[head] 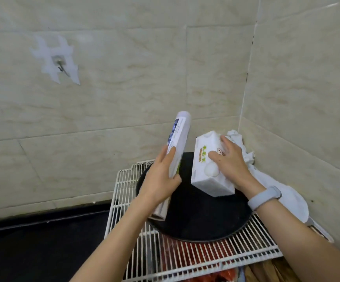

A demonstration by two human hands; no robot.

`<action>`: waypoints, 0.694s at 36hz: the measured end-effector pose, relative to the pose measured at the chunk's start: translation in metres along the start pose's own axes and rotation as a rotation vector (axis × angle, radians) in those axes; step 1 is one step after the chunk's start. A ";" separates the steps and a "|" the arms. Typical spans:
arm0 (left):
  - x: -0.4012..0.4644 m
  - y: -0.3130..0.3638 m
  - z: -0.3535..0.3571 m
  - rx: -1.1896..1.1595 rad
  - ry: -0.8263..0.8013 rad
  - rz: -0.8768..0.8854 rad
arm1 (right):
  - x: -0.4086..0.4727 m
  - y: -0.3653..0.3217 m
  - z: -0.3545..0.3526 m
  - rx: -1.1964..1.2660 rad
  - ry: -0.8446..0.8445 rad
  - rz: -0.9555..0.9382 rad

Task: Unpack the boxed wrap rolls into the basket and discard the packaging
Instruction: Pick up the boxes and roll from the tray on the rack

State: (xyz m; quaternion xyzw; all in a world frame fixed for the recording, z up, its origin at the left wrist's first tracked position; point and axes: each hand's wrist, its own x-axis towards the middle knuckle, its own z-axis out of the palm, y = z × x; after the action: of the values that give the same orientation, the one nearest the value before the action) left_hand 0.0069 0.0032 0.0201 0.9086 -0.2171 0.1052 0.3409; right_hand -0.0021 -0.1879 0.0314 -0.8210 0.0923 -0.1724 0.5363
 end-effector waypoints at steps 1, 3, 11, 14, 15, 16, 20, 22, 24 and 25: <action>-0.002 -0.003 -0.011 -0.041 0.060 0.006 | -0.002 -0.009 0.005 0.041 -0.003 -0.032; -0.009 -0.013 -0.035 -0.107 0.168 0.003 | -0.006 -0.027 0.019 0.096 -0.025 -0.080; -0.083 -0.116 -0.120 -0.161 0.403 -0.129 | -0.046 -0.119 0.142 0.158 -0.214 -0.247; -0.122 -0.172 -0.140 -0.157 0.426 -0.222 | -0.066 -0.145 0.217 0.131 -0.270 -0.233; -0.134 -0.189 -0.144 -0.164 0.428 -0.261 | -0.071 -0.149 0.240 0.113 -0.287 -0.232; -0.148 -0.211 -0.152 -0.162 0.424 -0.302 | -0.079 -0.151 0.270 0.096 -0.314 -0.225; -0.207 -0.296 -0.170 -0.150 0.319 -0.459 | -0.114 -0.132 0.375 0.002 -0.447 -0.122; -0.235 -0.332 -0.172 -0.159 0.244 -0.530 | -0.133 -0.106 0.417 -0.044 -0.523 -0.036; -0.259 -0.364 -0.172 -0.154 0.174 -0.601 | -0.153 -0.077 0.450 -0.106 -0.598 0.077; -0.270 -0.378 -0.170 -0.149 0.139 -0.638 | -0.162 -0.062 0.464 -0.150 -0.631 0.132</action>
State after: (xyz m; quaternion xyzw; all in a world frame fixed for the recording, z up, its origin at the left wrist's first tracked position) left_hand -0.0625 0.4583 -0.1614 0.8940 0.0951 0.0389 0.4361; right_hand 0.0233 0.2860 -0.1112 -0.8634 -0.0131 0.1327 0.4865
